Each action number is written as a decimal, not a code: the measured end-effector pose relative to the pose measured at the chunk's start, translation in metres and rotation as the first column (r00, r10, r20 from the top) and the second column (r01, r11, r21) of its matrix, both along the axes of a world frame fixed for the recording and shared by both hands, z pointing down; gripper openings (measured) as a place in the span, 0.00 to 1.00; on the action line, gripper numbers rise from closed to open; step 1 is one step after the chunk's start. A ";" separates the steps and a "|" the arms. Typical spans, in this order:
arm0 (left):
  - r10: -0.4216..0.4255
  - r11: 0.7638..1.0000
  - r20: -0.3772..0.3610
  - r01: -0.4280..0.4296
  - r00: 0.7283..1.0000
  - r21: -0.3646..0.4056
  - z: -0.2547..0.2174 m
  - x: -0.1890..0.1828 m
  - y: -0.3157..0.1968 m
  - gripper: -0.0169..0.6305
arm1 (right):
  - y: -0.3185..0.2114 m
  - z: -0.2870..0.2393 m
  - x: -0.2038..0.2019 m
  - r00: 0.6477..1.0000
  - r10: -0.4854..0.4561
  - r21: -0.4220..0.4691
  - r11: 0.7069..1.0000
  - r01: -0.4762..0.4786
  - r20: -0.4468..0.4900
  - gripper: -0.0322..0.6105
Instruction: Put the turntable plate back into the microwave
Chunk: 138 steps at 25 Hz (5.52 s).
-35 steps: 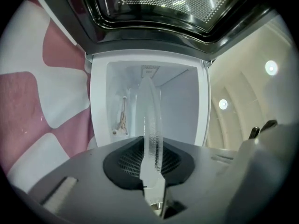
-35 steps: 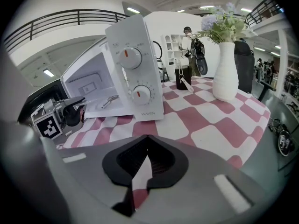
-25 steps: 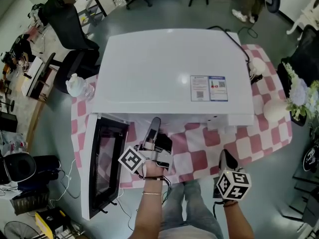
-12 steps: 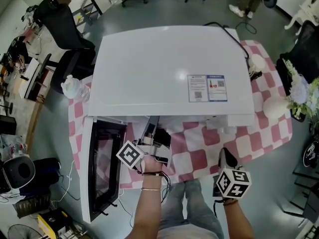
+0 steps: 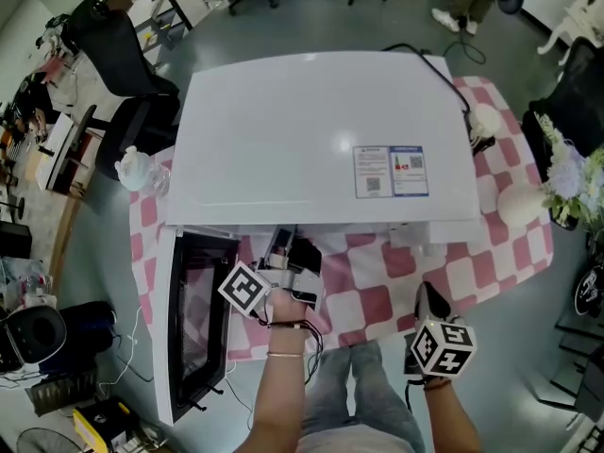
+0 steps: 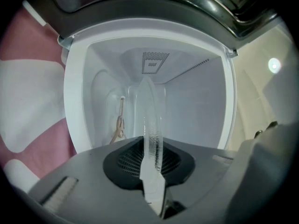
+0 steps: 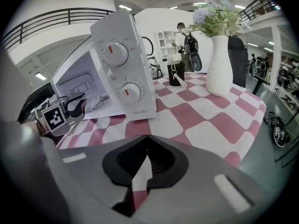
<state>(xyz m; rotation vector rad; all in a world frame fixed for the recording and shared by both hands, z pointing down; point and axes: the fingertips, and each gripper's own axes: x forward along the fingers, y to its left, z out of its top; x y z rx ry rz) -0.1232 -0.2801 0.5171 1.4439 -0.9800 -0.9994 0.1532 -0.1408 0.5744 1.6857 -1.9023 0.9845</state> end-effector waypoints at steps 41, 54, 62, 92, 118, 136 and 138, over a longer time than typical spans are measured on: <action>-0.005 0.997 0.010 0.005 1.000 -0.077 0.015 0.000 -0.024 0.09 | -0.006 0.004 -0.009 1.000 0.004 -0.021 1.000 -0.004 0.007 0.07; -0.009 0.993 0.038 0.014 0.999 -0.115 0.019 0.000 -0.023 0.08 | -0.010 -0.002 -0.014 1.000 -0.014 -0.015 1.000 0.014 0.025 0.07; 0.007 0.985 0.091 0.009 0.996 -0.173 0.021 -0.002 -0.022 0.07 | -0.010 -0.005 -0.017 0.999 -0.021 -0.009 1.000 0.022 0.030 0.07; 0.101 0.964 0.339 -0.008 0.935 -0.267 0.016 0.002 -0.030 0.33 | -0.005 -0.013 -0.009 0.999 -0.029 0.004 1.000 0.029 0.031 0.07; 0.167 0.946 0.474 -0.006 0.864 -0.323 0.015 0.011 -0.019 0.60 | 0.009 -0.016 -0.003 0.999 -0.040 0.011 0.999 0.040 0.030 0.07; 0.164 0.949 0.434 -0.022 0.886 -0.314 0.005 0.009 0.003 0.65 | 0.033 -0.024 0.000 0.998 -0.055 0.030 0.998 0.054 0.034 0.07; 0.155 0.950 0.447 -0.009 0.881 -0.312 0.003 0.007 0.005 0.65 | 0.035 -0.024 -0.001 0.998 -0.058 0.032 0.998 0.057 0.037 0.07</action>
